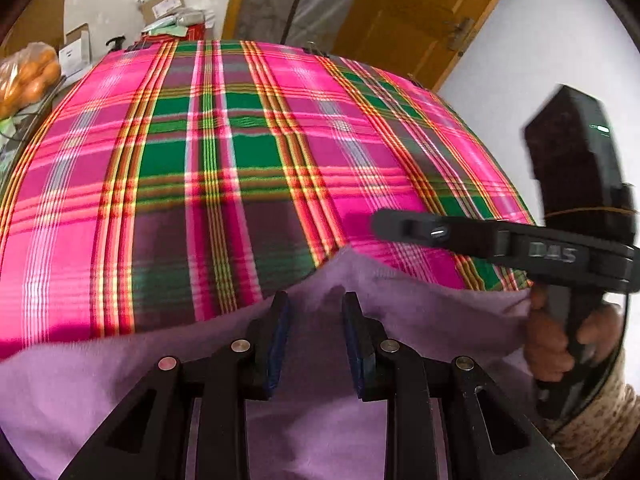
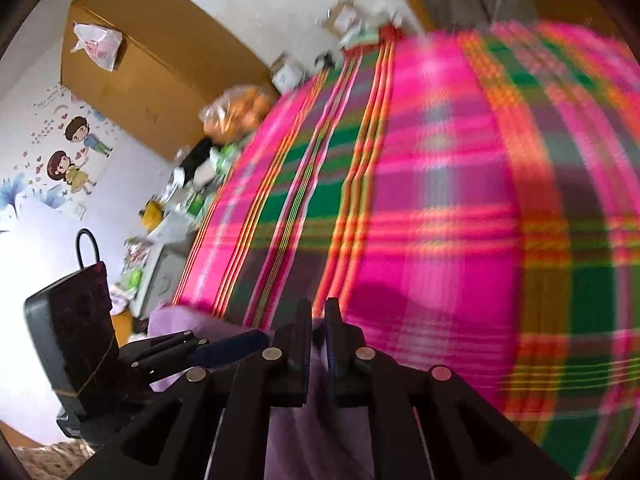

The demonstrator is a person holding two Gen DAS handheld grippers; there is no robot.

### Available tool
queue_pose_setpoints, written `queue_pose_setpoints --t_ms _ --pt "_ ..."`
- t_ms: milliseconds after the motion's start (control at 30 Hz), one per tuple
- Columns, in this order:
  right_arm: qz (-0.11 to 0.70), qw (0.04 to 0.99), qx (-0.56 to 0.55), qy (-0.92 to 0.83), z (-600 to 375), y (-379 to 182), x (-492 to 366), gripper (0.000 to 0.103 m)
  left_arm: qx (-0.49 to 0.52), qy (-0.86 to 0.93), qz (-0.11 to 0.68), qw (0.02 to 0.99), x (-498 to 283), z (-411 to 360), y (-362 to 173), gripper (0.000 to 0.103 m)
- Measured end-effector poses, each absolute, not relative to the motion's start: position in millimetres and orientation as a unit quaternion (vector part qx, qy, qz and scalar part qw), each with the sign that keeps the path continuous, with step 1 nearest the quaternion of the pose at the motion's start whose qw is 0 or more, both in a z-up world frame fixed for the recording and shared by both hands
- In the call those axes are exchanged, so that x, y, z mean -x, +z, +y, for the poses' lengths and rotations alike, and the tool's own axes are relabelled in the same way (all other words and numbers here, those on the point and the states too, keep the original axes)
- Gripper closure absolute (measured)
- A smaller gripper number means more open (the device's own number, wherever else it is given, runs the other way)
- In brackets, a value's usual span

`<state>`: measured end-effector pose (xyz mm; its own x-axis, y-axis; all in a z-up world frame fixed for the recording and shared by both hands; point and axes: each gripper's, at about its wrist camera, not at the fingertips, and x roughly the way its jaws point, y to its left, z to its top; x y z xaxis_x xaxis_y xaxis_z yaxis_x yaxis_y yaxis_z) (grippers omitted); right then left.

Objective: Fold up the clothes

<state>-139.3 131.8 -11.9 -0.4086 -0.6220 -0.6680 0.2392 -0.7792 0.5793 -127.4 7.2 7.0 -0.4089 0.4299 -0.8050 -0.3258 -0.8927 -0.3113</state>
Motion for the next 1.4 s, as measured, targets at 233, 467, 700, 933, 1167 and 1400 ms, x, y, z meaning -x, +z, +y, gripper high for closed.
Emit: queue_pose_setpoints --t_ms 233,467,700,933,1167,1400 --pt "-0.125 0.275 -0.473 -0.828 162 6 97 0.095 0.493 0.84 -0.039 0.224 131 14 8 0.075" --pt "-0.128 0.292 -0.465 -0.826 186 3 60 0.072 0.491 0.844 -0.032 0.216 132 18 8 0.075" --pt "-0.099 0.252 -0.47 -0.84 184 -7 66 0.1 0.491 0.843 -0.046 0.213 132 16 7 0.075" --pt "-0.091 0.212 -0.473 -0.85 183 -17 77 0.1 0.49 0.844 -0.05 0.213 134 15 7 0.075" --pt "-0.122 0.179 -0.463 -0.86 215 -7 75 0.082 0.488 0.845 -0.051 0.212 134 16 7 0.075" --pt "-0.152 0.101 -0.427 -0.886 281 9 30 0.076 0.488 0.846 -0.051 0.21 135 17 7 0.075"
